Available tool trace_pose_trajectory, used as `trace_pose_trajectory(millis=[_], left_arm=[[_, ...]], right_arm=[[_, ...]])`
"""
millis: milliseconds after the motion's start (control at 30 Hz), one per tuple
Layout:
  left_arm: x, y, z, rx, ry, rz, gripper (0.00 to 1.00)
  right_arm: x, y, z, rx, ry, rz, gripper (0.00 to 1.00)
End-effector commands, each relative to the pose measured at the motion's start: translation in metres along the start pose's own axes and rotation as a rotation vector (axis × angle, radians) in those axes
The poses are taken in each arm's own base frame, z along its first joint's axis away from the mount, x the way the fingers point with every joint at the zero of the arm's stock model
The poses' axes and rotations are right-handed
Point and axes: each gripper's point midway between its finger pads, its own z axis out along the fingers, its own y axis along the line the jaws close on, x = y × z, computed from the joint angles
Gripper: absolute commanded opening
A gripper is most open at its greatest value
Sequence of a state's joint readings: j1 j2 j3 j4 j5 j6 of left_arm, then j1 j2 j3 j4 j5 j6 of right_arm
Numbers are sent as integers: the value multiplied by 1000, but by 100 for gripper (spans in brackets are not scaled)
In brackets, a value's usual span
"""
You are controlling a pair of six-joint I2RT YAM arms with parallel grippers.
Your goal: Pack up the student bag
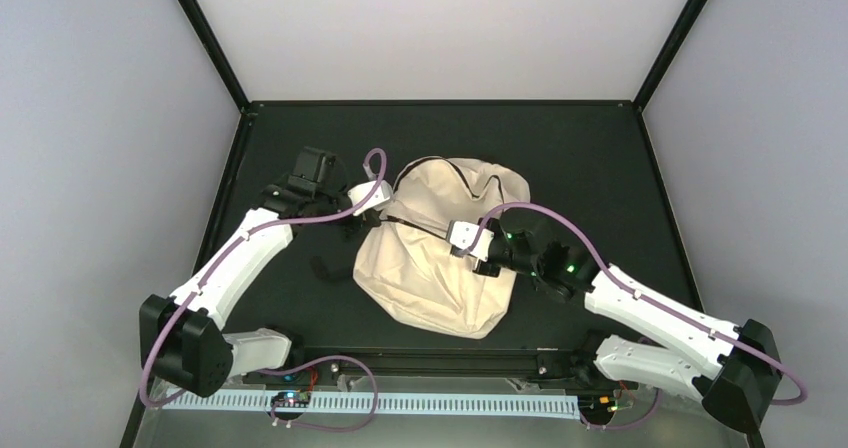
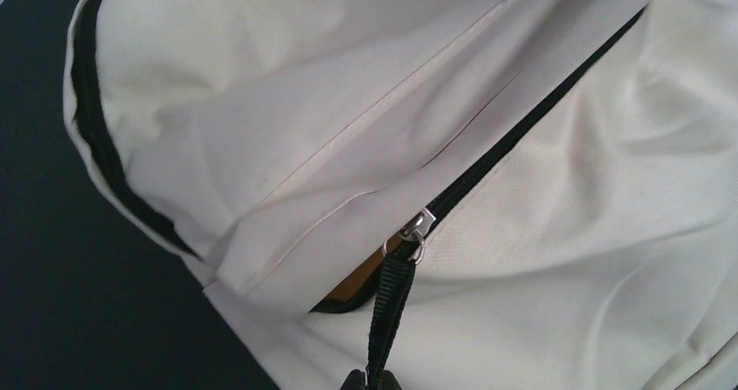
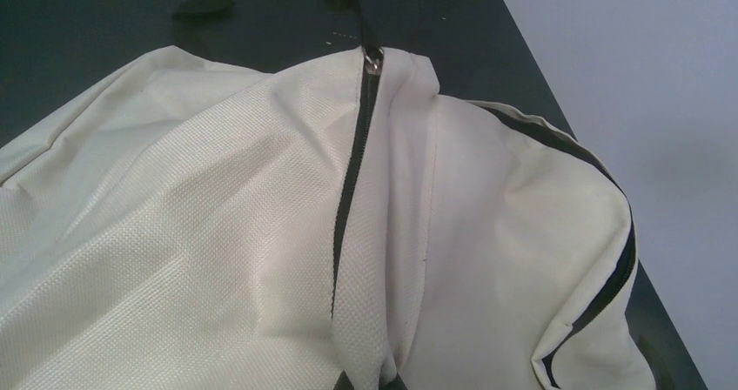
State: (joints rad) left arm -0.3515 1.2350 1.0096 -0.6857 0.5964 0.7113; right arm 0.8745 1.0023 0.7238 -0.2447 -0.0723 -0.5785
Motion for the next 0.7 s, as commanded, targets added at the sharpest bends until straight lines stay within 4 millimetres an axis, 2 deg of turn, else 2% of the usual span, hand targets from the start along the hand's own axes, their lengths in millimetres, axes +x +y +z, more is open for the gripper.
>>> trace_pose_trajectory(millis=[0, 333, 567, 667], left_arm=[[27, 9, -5, -35, 63, -8, 2], [64, 64, -5, -134, 91, -118, 2], [93, 67, 7, -149, 128, -143, 2], [92, 61, 8, -122, 117, -158, 2]], right_arm=[[-8, -15, -13, 64, -32, -19, 1], [-7, -16, -18, 67, -20, -30, 1], [-4, -13, -14, 55, -13, -31, 1], [-4, -13, -12, 50, -13, -29, 1]])
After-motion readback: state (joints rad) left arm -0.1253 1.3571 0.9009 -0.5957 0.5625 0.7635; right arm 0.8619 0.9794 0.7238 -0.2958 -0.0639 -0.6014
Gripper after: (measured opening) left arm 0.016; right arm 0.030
